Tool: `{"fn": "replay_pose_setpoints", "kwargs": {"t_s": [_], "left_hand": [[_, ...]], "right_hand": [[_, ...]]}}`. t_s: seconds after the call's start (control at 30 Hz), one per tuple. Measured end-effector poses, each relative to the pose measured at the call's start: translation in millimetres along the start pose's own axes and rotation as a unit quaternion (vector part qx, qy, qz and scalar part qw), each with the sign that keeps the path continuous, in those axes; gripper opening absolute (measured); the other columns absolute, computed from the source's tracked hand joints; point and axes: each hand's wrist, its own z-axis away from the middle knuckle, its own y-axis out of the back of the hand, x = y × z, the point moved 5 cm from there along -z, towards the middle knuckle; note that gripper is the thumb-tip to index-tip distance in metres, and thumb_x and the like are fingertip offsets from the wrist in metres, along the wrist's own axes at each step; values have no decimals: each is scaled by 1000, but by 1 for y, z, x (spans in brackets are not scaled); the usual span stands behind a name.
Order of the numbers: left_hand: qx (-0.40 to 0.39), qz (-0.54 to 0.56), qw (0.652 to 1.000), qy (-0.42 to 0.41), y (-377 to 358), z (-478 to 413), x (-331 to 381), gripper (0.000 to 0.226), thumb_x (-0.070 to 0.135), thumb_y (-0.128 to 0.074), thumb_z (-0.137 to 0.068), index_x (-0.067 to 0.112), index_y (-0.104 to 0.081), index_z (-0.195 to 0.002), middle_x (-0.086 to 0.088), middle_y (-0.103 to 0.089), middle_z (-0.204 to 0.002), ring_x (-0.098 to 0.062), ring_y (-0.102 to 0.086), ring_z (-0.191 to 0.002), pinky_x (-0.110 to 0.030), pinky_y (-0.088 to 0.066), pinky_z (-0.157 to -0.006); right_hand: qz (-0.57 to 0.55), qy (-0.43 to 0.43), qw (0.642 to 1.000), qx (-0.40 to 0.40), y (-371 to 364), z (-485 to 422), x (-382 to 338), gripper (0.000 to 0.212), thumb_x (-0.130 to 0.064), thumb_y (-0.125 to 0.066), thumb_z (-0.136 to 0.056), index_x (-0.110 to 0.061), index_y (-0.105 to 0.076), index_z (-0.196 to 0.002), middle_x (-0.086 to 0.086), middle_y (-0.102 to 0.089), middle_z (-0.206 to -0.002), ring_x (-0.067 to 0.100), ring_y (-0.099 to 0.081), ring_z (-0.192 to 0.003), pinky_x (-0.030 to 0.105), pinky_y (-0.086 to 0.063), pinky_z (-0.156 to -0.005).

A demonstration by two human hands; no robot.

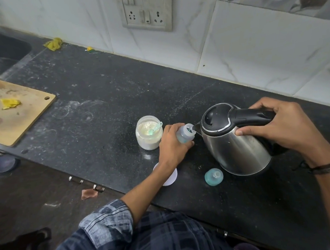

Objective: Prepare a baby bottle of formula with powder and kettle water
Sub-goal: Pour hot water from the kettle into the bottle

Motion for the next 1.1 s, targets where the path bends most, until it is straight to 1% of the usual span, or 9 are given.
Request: {"fn": "replay_pose_setpoints", "kwargs": {"t_s": [0.17, 0.3, 0.5, 0.63, 0.7, 0.8, 0.87, 0.97, 1.1], "left_hand": [[1, 5, 1000, 4, 0, 0, -2, 60, 20, -90, -73, 25, -64, -127, 7, -56, -125, -6, -53, -111, -26, -43, -97], [4, 9, 1000, 6, 0, 0, -4, 60, 21, -90, -73, 25, -64, -127, 8, -56, -124, -6, -54, -109, -27, -44, -98], [7, 12, 1000, 5, 0, -2, -7, 59, 21, -90, -73, 26, -64, -126, 8, -56, -122, -7, -54, -108, -27, -44, -97], [7, 12, 1000, 6, -1, -2, -10, 59, 21, -91, -72, 26, -63, -125, 9, -56, -122, -6, -53, -106, -25, -42, -95], [7, 10, 1000, 6, -2, -3, -11, 60, 21, -91, -73, 26, -63, -125, 9, -56, -122, -5, -52, -106, -23, -41, -94], [6, 11, 1000, 8, -2, -3, -12, 60, 21, -90, -73, 24, -63, -126, 8, -56, -123, -5, -53, -107, -24, -42, -95], [7, 12, 1000, 10, -2, -4, -12, 59, 21, -90, -73, 24, -64, -126, 8, -57, -123, -5, -53, -106, -23, -42, -95], [6, 15, 1000, 13, -3, -4, -13, 59, 21, -90, -73, 25, -64, -126, 9, -56, -122, -4, -52, -105, -20, -39, -92], [7, 14, 1000, 13, -2, -4, -13, 58, 21, -90, -74, 25, -64, -126, 9, -56, -123, -5, -53, -106, -22, -40, -94]], "right_hand": [[-7, -2, 1000, -1, 0, -1, -2, 60, -77, -88, -44, -44, -71, -91, -26, -72, -82, -3, -65, -75, 11, -44, -63], [-13, -7, 1000, 2, 0, -1, -3, 68, -85, -84, -40, -43, -71, -92, -25, -72, -82, -3, -65, -74, 13, -45, -63], [-9, -12, 1000, 5, 0, -2, -2, 72, -88, -81, -39, -43, -72, -94, -24, -73, -84, -1, -66, -77, 20, -47, -66], [-9, -15, 1000, 6, 1, -3, -4, 73, -88, -80, -39, -42, -72, -94, -23, -73, -83, 0, -67, -78, 19, -47, -66], [-7, -16, 1000, 6, 1, -3, -4, 74, -88, -80, -39, -41, -72, -96, -23, -73, -83, 0, -67, -78, 23, -49, -64], [-1, -20, 1000, 6, 1, -3, -3, 75, -88, -81, -38, -41, -72, -96, -22, -73, -83, 1, -67, -77, 32, -53, -67], [-2, -22, 1000, 6, 1, -4, -2, 77, -90, -80, -38, -41, -72, -96, -21, -73, -84, 1, -67, -76, 33, -53, -69], [1, -24, 1000, 2, 1, -5, -4, 77, -92, -79, -38, -42, -71, -95, -23, -73, -84, -1, -66, -77, 32, -53, -65], [6, -22, 1000, -1, 1, -7, -4, 73, -88, -81, -40, -42, -72, -95, -23, -73, -84, 0, -67, -77, 32, -53, -67]]}}
